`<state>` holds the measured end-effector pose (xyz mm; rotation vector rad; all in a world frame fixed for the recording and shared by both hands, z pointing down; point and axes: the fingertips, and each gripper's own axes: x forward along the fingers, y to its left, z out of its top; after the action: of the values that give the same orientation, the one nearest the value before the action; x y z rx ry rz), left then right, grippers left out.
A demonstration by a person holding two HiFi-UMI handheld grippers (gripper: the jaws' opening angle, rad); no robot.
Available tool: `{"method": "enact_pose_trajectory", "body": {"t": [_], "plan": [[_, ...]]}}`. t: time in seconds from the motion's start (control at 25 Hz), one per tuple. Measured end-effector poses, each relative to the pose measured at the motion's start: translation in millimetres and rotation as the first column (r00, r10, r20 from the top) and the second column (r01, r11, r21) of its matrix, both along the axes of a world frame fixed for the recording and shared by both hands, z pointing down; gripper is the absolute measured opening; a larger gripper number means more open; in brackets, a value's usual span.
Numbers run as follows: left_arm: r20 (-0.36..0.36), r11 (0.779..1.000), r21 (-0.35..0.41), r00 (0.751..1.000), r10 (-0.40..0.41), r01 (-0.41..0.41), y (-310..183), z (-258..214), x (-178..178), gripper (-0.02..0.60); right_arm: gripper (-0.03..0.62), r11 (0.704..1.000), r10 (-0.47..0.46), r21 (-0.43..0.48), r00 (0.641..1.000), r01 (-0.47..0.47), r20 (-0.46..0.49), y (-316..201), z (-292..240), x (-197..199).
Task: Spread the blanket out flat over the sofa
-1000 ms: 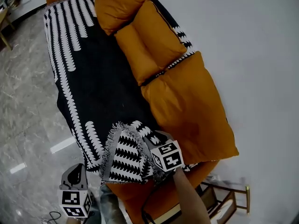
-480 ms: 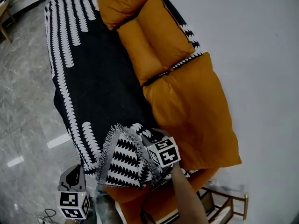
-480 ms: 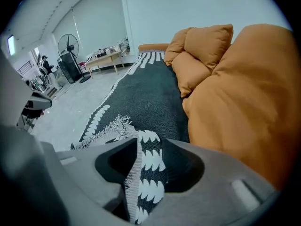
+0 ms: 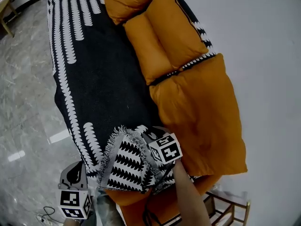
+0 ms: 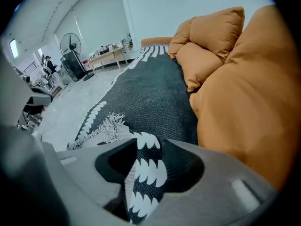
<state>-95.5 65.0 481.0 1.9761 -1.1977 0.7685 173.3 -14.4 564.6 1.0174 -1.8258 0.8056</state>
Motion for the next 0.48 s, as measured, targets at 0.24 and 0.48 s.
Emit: {"method": "enact_pose_trajectory", "body": {"t": [0.24,0.48], "plan": [[0.009,1.0,-0.03,1.0,-0.006,0.006,5.0,14.0,-1.9,0.003,0.147,0.999,-0.017,-0.04,1.0,0.017,0.011,-6.3,18.3,-3.3],[0.022,0.999,-0.047,1.0,-0.018,0.019,0.7,21.5,-1.3,0.003,0.147,0.991,-0.075,-0.111,0.997,0.076,0.016,-11.8,34.7,-5.5]]}}
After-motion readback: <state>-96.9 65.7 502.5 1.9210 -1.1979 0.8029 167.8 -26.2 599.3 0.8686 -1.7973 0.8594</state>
